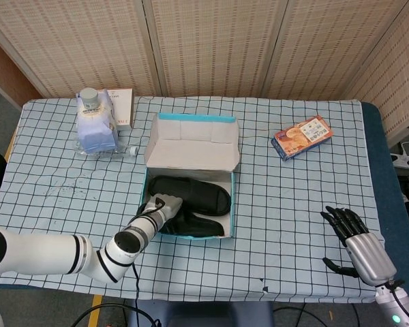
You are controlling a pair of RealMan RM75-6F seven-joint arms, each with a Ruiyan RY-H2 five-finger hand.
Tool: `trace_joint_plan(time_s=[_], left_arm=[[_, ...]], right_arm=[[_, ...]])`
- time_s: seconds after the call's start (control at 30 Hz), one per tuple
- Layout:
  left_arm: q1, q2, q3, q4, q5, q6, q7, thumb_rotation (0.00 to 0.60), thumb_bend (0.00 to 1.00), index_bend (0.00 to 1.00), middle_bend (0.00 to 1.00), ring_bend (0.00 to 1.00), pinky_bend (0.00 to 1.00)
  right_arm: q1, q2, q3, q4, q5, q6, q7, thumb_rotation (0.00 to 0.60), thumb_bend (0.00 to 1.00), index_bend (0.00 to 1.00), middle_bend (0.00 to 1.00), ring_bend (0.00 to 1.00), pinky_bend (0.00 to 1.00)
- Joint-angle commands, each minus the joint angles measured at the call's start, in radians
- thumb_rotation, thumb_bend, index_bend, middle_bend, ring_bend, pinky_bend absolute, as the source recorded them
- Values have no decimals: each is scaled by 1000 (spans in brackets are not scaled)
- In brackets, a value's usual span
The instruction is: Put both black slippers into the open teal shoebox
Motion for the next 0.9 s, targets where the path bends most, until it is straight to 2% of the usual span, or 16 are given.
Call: trace_joint_plan(time_s=[0.03,0.27,0.47,0.6,0.67,0.7,0.77,0.9], left_arm=[[-11,2,30,42,-59,-84,12,600,457,497,759,763,832],[-20,-9,84,115,-82,-227,-23,600,459,499,757,760,819],[-9,-2,132,155,1,-336,-130,600,457,498,738,687,711],[-14,1,158,165,39,-362,-172,600,458,499,735,628,646],[-17,2,170,168,56,-372,-190,600,458,495,726,577,590],[-21,4,185,171,78,-388,-217,600,458,484,707,533,522],[-13,25,195,172,127,-436,-273,600,459,438,626,456,412],[30,86,151,145,275,-501,-387,600,459,206,247,160,263]], right_arm=[[0,-1,0,1,0,-1,0,575,141,0,0,0,0],[-1,0,1,1,2,2,-2,575,140,0,0,0,0],[-2,1,2,0,5,3,-2,574,141,0,0,0,0],[-2,2,1,0,4,2,-3,575,141,0,0,0,0],[-1,1,1,0,3,1,-4,575,141,0,0,0,0],[-1,1,0,-1,2,1,-5,575,141,0,0,0,0],[-3,2,-1,-3,1,2,-8,574,142,0,0,0,0],[-5,1,-2,-4,0,4,-11,576,141,0,0,0,0]])
